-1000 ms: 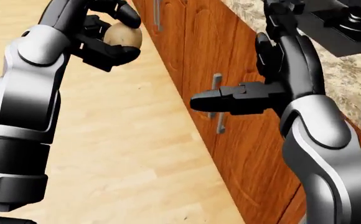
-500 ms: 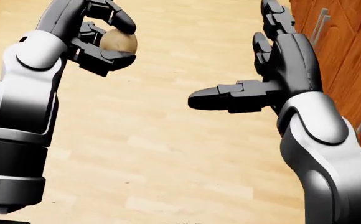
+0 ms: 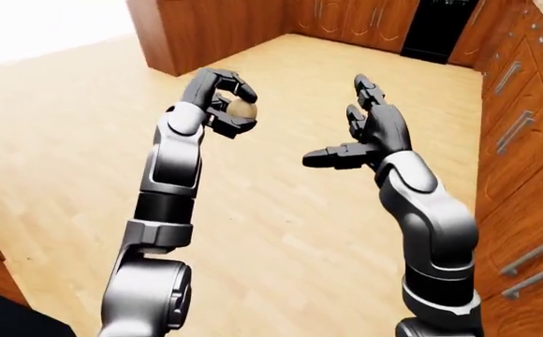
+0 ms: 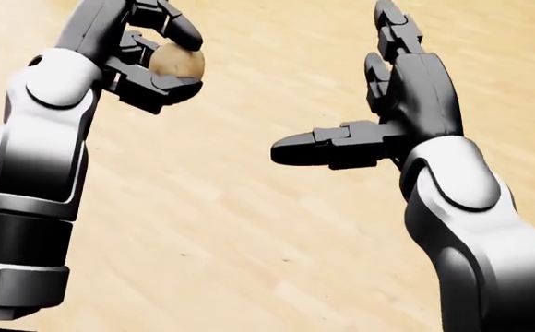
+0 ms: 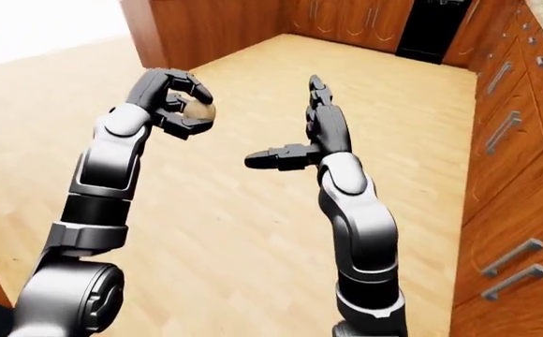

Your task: Place the potato on the rack of the oven.

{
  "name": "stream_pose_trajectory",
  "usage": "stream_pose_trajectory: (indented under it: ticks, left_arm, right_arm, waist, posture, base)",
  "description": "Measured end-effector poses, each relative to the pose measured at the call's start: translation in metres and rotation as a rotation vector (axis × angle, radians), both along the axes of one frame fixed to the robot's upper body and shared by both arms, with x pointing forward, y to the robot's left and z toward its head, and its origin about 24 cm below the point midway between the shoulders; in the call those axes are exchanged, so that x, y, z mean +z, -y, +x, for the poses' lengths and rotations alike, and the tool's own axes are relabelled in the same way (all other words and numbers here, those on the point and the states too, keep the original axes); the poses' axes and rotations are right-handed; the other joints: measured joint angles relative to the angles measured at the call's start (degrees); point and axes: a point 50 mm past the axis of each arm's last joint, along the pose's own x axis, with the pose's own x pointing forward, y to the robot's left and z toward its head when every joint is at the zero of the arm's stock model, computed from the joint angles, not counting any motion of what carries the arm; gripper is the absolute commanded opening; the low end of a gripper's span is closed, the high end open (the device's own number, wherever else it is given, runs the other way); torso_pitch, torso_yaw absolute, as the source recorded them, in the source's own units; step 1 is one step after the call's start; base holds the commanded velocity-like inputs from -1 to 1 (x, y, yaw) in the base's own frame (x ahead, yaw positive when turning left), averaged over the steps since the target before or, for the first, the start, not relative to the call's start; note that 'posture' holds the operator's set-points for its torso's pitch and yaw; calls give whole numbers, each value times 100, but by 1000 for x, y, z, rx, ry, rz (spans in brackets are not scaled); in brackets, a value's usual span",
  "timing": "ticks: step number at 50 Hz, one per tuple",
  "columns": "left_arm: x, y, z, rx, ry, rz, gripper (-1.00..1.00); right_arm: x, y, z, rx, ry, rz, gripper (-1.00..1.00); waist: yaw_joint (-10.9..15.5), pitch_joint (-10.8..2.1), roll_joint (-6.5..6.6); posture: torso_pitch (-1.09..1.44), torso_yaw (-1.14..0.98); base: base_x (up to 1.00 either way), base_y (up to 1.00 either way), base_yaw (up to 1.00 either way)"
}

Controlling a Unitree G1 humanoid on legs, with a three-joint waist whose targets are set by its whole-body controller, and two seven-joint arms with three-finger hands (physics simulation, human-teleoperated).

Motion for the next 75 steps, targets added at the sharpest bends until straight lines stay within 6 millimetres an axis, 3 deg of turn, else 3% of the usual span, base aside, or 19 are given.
stream_pose_trajectory:
  ticks: [7, 10, 13, 16, 20, 26, 33, 38, 45, 47, 49, 50, 52, 54, 64, 65, 69, 72, 75]
  left_arm:
    - [-23, 1, 1, 2, -94, -6, -44]
    - [-13, 3, 1, -4, -63, -5, -44]
    - [11, 7, -2, -25, 21, -3, -44]
    - [24, 15, -4, -60, 76, -1, -44]
    - [11, 15, -2, -61, 32, -1, -44]
    - [-11, 3, 0, -14, -64, -4, -44]
    - [-7, 10, -2, -48, -35, 2, -45]
    - [3, -2, -3, -16, -1, 1, -45]
    - [-1, -10, -1, 24, -17, 4, -45]
    - [-5, -9, 0, 22, -36, 5, -46]
    - [-1, -3, -1, 3, -24, 7, -45]
    - [-1, 0, -2, -12, -14, 5, -45]
    - [-7, 6, -3, -41, -29, 7, -45]
    - [-9, 5, -3, -46, -42, 7, -45]
    - [-1, 1, -2, -27, -4, 5, -46]
    - [-1, -1, -2, -21, -3, 6, -46]
    - [-13, -18, -1, 41, -46, 1, -46]
    - [-11, -20, -2, 62, -39, 1, -46]
    - [-9, -12, -2, 32, -31, 4, -47]
  right_arm:
    - [-4, 6, -1, -9, -21, 8, 100]
    - [4, 6, -2, -11, 14, 8, 100]
    - [14, 4, -1, -14, 52, 3, 100]
    - [19, 6, -1, -31, 66, 7, 100]
    - [13, 6, 1, -39, 44, 9, 100]
    - [0, 4, 3, -33, -17, 12, 100]
    - [0, 7, 0, -51, 12, 12, 100]
    - [-1, 3, 3, -33, 3, 4, 100]
    - [3, -2, 2, -2, 16, 3, 100]
    - [2, -1, 2, -4, 9, 2, 100]
    - [5, 3, 0, -22, 22, 2, 100]
    - [4, 6, 0, -36, 27, 4, 100]
    - [-2, 9, -1, -61, 13, 6, 100]
    - [-2, 8, 1, -61, 6, 3, 100]
    - [-6, 7, 1, -54, 3, 4, 100]
    - [-5, 5, 1, -47, 10, 6, 100]
    - [-11, -8, 2, 13, -17, 3, 100]
    - [-11, -8, 2, 21, -14, 2, 100]
    - [-7, -3, 2, -6, -4, 6, 100]
  waist:
    - [26, 93, -253]
    - [26, 29, -291]
    - [34, -82, -417]
    - [42, -76, -335]
    - [16, -79, -83]
    - [8, -1, -150]
    - [70, -40, -147]
    - [227, -66, -91]
    - [427, 56, -182]
    - [372, 90, -310]
    - [166, 83, -587]
    - [88, 116, -564]
    - [124, 48, -589]
    - [137, -14, -513]
    - [67, -102, 336]
    - [118, -132, 370]
    - [285, -143, 178]
    - [181, 38, -60]
    - [137, 109, -183]
  posture:
    - [0, 0]
    - [0, 0]
    - [0, 0]
    - [0, 0]
    - [0, 0]
    - [0, 0]
    - [0, 0]
    - [0, 0]
    - [0, 0]
    - [0, 0]
    - [0, 0]
    - [0, 0]
    - [0, 0]
    - [0, 0]
    - [0, 0]
    - [0, 0]
    - [0, 0]
    - [0, 0]
    - [0, 0]
  base:
    - [11, 0, 0]
    - [29, 0, 0]
    - [24, 0, 0]
    - [0, 0, 0]
    - [0, 0, 0]
    - [0, 0, 0]
    - [0, 0, 57]
    - [0, 0, 100]
    - [0, 0, 100]
    - [0, 0, 100]
    - [0, 0, 100]
    - [0, 0, 100]
    - [0, 0, 100]
    - [0, 0, 100]
    - [0, 0, 100]
    - [0, 0, 100]
    - [0, 4, 50]
    - [0, 0, 0]
    - [0, 0, 0]
